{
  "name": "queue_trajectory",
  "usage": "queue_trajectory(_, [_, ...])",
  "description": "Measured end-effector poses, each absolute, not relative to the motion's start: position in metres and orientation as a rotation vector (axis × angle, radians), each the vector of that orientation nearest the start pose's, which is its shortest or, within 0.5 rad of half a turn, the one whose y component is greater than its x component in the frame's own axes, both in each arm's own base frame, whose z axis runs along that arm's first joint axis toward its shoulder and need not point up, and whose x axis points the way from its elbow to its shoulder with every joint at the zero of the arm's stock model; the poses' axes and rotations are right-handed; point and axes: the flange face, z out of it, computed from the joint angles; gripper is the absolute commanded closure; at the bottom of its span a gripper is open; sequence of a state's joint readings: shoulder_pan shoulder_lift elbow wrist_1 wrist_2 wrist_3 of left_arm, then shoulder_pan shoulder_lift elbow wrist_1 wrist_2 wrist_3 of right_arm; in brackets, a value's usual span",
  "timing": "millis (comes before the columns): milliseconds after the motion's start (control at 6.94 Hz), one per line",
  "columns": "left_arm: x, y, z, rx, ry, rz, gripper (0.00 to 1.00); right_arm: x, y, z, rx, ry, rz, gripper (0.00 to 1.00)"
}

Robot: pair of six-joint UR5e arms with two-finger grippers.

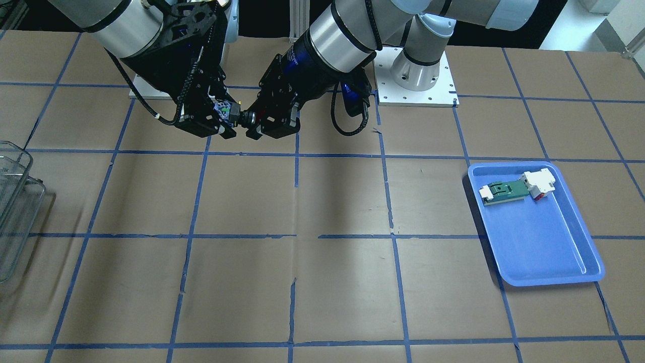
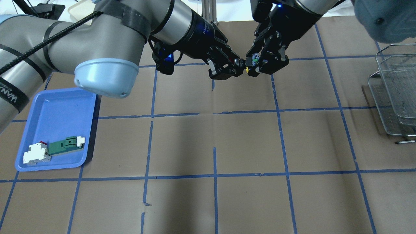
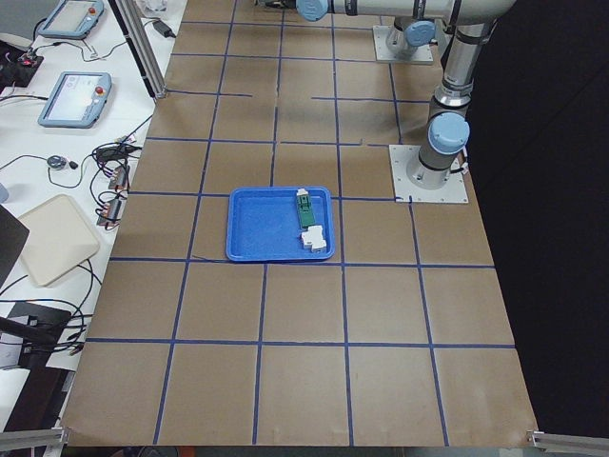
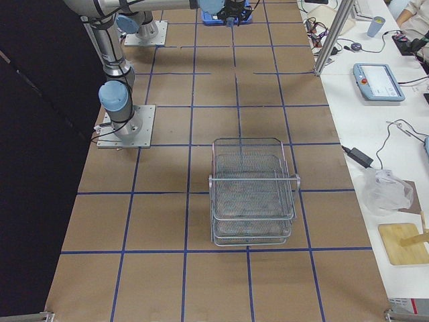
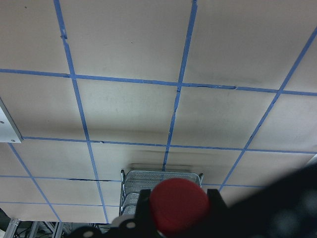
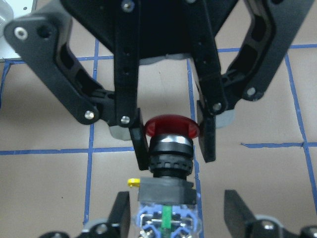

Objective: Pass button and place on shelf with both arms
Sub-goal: 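Close the right gripper on the button's red cap beside the left gripper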

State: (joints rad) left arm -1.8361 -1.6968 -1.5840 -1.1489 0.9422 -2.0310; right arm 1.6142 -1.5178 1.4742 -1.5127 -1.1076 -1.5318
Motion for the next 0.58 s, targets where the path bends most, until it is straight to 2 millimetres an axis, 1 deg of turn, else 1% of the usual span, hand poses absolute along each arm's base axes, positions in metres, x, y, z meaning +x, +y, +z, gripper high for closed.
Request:
queue_trajectory(288, [-0.3319, -0.4902, 0.4797, 1.908, -1.721, -0.611, 1.00, 0.2011, -0.5033, 0.5155, -2.022, 1.880, -0.457, 0.73])
queue_trajectory(432, [-0.3319, -0.4900, 0.4799, 1.908, -1.722, -0.611, 0.97, 0.2014, -0.5030, 0.5159, -2.041, 1.861, -0.464, 0.73])
queue_trajectory(576, [-0.3319, -0.4900, 0.4799, 1.909, -1.722, -0.610, 0.43, 0.2015, -0.5030, 0.5159, -2.054, 1.848, -0.468, 0.73])
